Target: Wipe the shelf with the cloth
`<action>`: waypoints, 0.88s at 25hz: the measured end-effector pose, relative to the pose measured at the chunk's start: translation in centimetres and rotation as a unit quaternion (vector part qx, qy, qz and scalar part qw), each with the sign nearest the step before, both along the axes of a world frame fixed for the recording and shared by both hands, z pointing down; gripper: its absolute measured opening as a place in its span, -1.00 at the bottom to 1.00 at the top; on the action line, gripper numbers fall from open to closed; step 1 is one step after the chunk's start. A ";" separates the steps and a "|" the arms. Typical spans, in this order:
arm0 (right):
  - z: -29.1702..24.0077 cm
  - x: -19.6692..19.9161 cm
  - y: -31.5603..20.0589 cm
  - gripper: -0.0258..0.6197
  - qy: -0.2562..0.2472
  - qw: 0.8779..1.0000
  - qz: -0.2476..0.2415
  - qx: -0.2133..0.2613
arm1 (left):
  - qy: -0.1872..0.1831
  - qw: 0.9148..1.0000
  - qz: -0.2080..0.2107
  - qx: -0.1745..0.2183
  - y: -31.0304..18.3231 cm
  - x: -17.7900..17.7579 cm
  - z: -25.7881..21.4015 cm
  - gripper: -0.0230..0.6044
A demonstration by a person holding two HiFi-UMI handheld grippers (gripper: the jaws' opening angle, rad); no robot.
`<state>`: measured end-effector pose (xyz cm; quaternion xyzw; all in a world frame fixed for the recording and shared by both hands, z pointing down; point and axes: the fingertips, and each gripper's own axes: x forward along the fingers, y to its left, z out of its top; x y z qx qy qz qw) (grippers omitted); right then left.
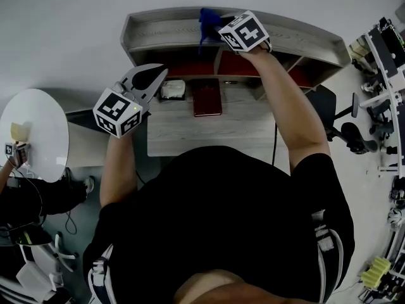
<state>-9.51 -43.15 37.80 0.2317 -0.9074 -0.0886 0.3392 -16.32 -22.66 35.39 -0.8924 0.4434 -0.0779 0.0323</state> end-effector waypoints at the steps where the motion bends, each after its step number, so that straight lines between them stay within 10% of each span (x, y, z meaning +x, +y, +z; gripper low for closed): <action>1: 0.0 0.8 -0.3 -0.70 -0.001 1.000 0.004 -0.001 | 0.000 1.000 0.003 -0.001 -0.2 0.5 0.1 -0.87; 22: 0.2 19.3 -5.4 -0.70 0.001 0.994 0.110 0.002 | -0.002 0.998 0.069 -0.010 -4.2 13.3 0.8 -0.87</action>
